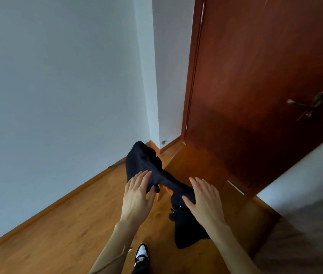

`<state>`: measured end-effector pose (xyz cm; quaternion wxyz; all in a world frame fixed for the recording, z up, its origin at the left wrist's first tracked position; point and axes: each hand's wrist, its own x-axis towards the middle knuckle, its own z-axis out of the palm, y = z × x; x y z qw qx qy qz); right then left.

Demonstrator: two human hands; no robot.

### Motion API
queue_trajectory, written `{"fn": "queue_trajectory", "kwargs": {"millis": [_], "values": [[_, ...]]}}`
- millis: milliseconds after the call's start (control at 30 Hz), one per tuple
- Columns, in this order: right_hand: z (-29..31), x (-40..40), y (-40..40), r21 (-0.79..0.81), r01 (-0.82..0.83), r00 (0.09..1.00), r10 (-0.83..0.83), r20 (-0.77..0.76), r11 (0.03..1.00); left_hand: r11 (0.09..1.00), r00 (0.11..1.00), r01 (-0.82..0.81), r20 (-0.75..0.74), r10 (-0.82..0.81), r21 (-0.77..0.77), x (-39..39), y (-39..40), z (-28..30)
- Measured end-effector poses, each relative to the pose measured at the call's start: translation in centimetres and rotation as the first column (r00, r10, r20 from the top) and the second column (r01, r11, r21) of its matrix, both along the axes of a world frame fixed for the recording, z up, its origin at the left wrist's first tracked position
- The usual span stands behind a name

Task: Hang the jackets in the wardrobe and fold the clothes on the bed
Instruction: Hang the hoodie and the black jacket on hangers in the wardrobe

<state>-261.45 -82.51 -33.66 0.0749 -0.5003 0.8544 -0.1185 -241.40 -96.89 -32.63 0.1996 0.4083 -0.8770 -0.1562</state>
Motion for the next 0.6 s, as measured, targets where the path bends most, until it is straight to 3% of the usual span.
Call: {"fn": "queue_trajectory", "kwargs": {"millis": [167,367,600], "values": [[-4.6,1.1,-3.8,0.022,0.013,0.999,-0.014,0.046,1.0,0.967,0.957,0.253,0.156,-0.245,-0.027,-1.0,-6.9,-4.2],[-7.1,0.9,-6.1,-0.117,0.064,0.993,-0.075,-0.092,0.991,0.867,0.849,0.486,0.294,-0.439,-0.108,-3.5,-12.5,-6.9],[-6.3,0.5,-7.1,-0.116,-0.044,0.947,0.004,-0.322,0.992,0.703,0.731,0.682,0.173,-0.659,-0.201,-6.7,-17.0,-8.1]]}}
